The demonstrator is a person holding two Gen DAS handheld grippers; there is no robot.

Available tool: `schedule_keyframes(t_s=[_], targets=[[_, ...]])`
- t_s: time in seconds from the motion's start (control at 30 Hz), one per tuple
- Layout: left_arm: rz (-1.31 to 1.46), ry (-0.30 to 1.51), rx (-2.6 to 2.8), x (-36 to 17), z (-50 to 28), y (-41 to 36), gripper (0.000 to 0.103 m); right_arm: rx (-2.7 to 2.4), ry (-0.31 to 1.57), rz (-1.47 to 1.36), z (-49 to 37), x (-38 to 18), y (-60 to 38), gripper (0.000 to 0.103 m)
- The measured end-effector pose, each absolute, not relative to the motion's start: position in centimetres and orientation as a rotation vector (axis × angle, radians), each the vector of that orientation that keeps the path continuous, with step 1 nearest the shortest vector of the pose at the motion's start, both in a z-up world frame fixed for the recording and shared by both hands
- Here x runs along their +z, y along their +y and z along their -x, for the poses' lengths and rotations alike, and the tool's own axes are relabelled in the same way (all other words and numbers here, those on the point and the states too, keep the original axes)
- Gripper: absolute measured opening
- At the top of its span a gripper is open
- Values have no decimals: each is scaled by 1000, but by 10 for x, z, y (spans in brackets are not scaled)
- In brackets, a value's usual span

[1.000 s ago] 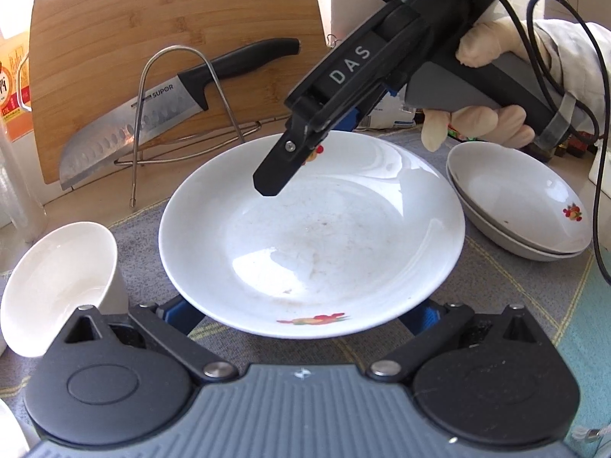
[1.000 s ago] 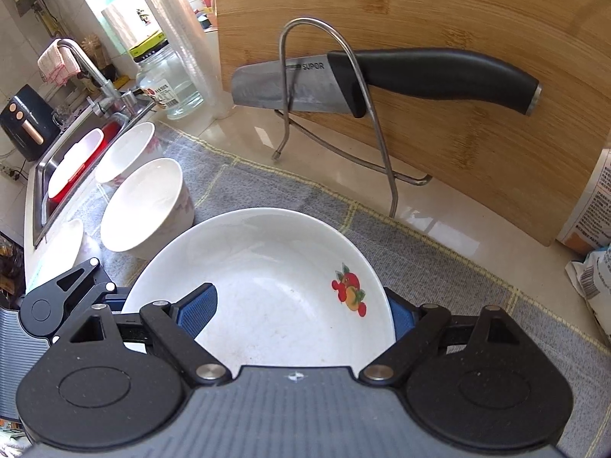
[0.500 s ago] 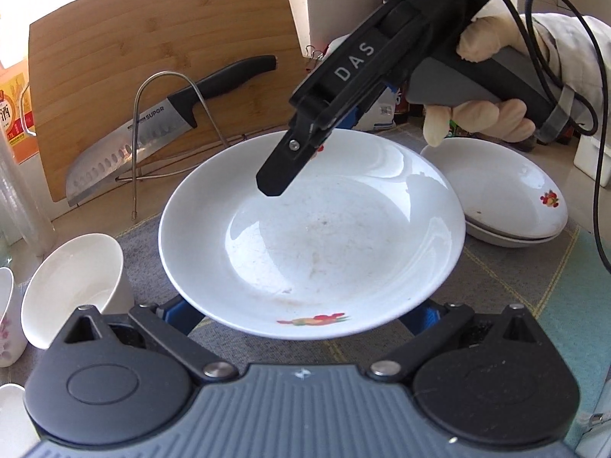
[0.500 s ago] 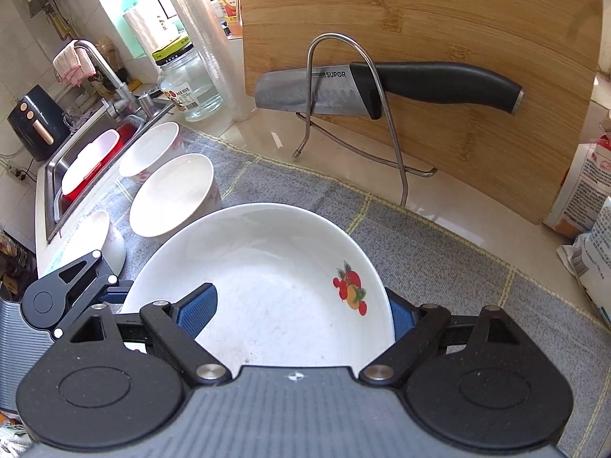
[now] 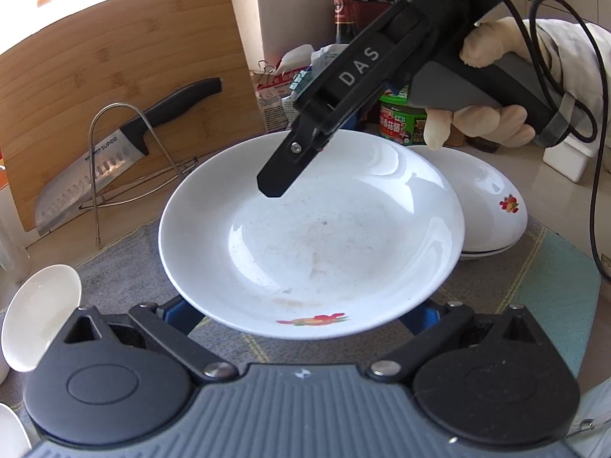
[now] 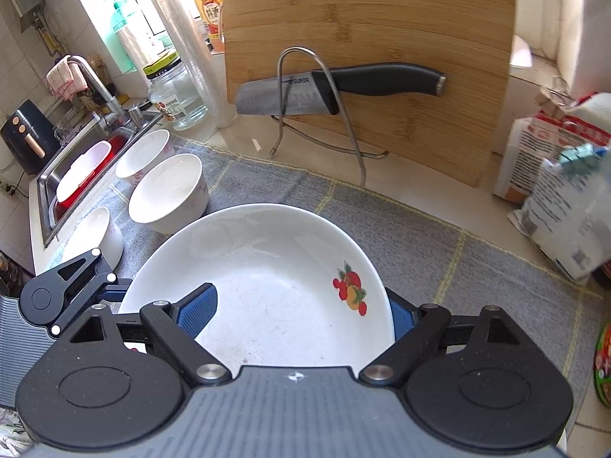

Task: Organize plates and bowls
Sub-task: 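Carry the held plate with the right gripper over the plate stack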

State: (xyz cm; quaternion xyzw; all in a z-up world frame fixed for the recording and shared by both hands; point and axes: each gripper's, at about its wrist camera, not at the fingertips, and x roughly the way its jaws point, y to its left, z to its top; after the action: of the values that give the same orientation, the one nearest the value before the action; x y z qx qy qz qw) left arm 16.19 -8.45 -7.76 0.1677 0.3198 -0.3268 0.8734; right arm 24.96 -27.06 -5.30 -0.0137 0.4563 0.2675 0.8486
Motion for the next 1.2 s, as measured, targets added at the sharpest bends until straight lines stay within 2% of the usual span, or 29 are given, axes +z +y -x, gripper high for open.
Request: schedule_keyframes(t_s=[1.2], targets=[[-402, 677, -910, -85, -130, -180, 102, 322, 979, -50, -173, -68, -385, 93]])
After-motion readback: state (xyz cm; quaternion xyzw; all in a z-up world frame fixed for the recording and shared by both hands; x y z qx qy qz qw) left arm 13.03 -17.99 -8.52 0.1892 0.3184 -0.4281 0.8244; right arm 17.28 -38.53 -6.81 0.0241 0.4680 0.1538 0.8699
